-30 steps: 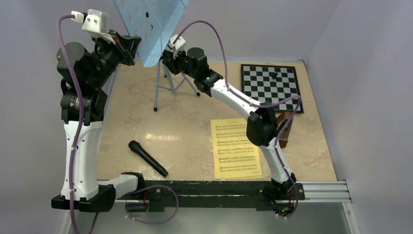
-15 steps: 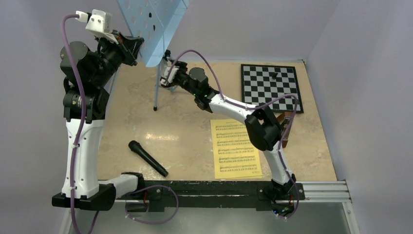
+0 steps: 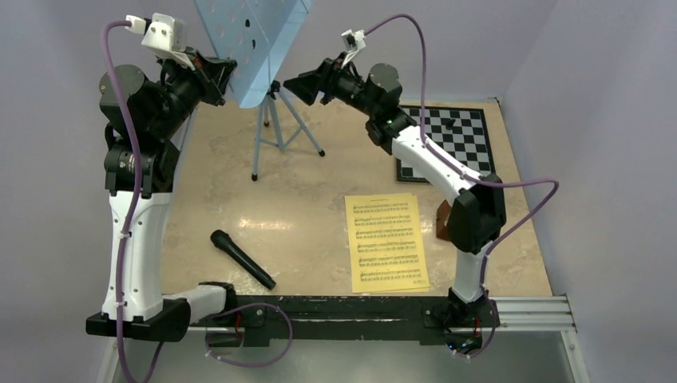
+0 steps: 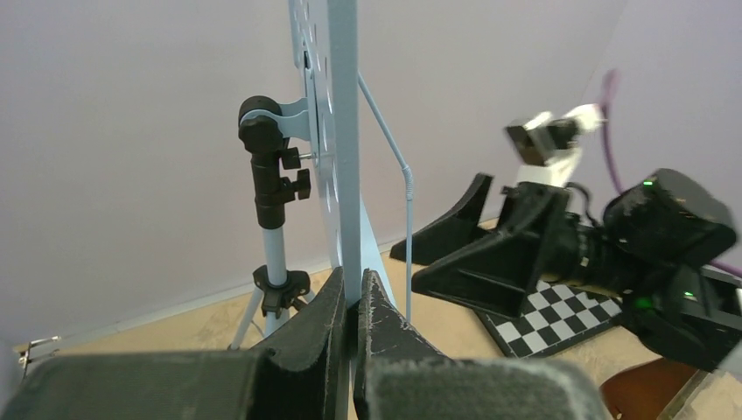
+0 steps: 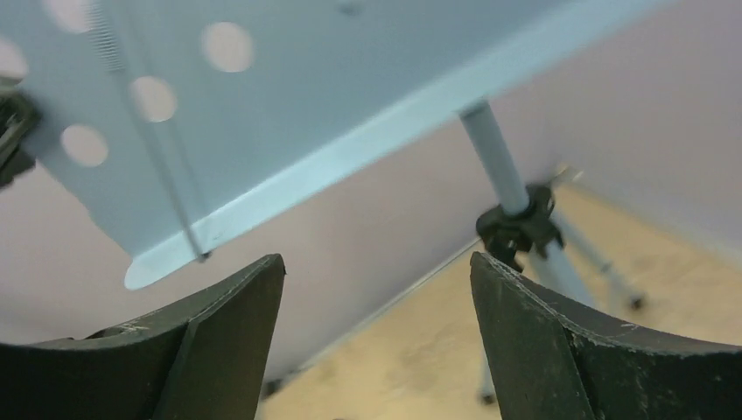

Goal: Pack up the instrument practice props

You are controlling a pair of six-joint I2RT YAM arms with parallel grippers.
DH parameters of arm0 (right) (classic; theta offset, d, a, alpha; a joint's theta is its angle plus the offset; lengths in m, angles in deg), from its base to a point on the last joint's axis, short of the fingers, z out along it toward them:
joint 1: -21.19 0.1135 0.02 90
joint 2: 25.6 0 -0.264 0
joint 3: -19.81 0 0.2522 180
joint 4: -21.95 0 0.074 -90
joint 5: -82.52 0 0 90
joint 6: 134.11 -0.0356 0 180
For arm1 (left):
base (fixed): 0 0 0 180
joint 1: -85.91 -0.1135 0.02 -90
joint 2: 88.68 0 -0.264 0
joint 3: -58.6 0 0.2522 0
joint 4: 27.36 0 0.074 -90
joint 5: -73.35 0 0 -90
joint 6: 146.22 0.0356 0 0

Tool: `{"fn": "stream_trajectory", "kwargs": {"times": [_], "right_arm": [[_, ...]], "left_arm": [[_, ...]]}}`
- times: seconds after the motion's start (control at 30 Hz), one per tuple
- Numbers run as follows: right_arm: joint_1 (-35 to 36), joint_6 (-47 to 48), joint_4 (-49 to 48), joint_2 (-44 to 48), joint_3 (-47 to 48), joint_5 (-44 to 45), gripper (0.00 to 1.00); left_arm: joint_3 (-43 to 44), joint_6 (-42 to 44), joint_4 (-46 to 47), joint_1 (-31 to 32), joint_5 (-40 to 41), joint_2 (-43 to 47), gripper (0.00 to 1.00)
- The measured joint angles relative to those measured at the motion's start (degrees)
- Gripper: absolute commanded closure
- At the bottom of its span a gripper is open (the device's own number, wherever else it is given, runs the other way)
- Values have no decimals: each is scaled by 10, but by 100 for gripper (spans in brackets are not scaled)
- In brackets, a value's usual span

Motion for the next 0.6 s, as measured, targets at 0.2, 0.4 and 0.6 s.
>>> {"fn": "stream_trajectory", "kwargs": {"times": [0.2,0.4,0.6], "right_arm": [[-23,-304,52,-115,49,-75,15],[-10,-431,126,-202,111,-82,18],[-8,-493,145,-211,158,-78,21]], "left_arm": [[2,14,0,0,-14,-3,100],[2,30,-3,-4,-27,-3,100],[2,43,-9,-4,-27,-4,100]]}}
